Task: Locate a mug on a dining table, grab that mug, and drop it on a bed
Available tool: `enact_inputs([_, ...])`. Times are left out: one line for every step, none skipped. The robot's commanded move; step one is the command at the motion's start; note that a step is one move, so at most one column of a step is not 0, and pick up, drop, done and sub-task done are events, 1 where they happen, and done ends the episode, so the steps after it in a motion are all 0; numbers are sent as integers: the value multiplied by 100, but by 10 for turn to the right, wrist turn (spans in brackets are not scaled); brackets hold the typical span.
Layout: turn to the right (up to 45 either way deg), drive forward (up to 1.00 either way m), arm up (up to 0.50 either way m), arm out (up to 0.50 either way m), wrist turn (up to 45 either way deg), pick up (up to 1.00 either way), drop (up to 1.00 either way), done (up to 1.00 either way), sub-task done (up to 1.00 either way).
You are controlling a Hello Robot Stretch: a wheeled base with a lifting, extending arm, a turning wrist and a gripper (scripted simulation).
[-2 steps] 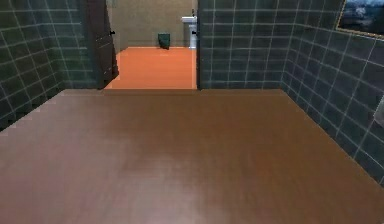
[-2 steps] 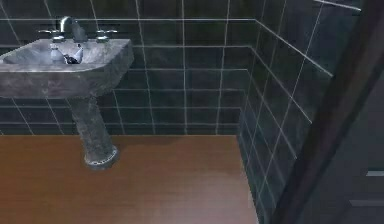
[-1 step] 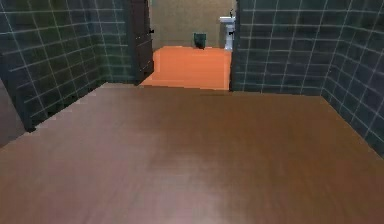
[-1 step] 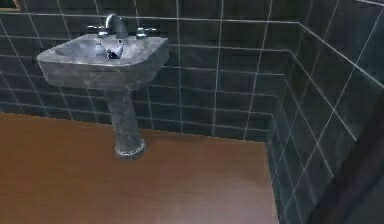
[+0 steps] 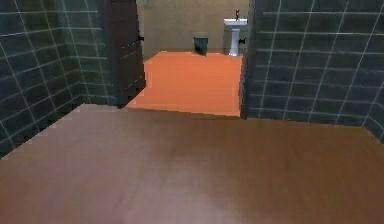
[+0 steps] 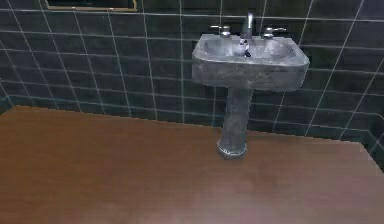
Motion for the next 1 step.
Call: enact_inputs([0,100,0,0,0,0,0,0,0])
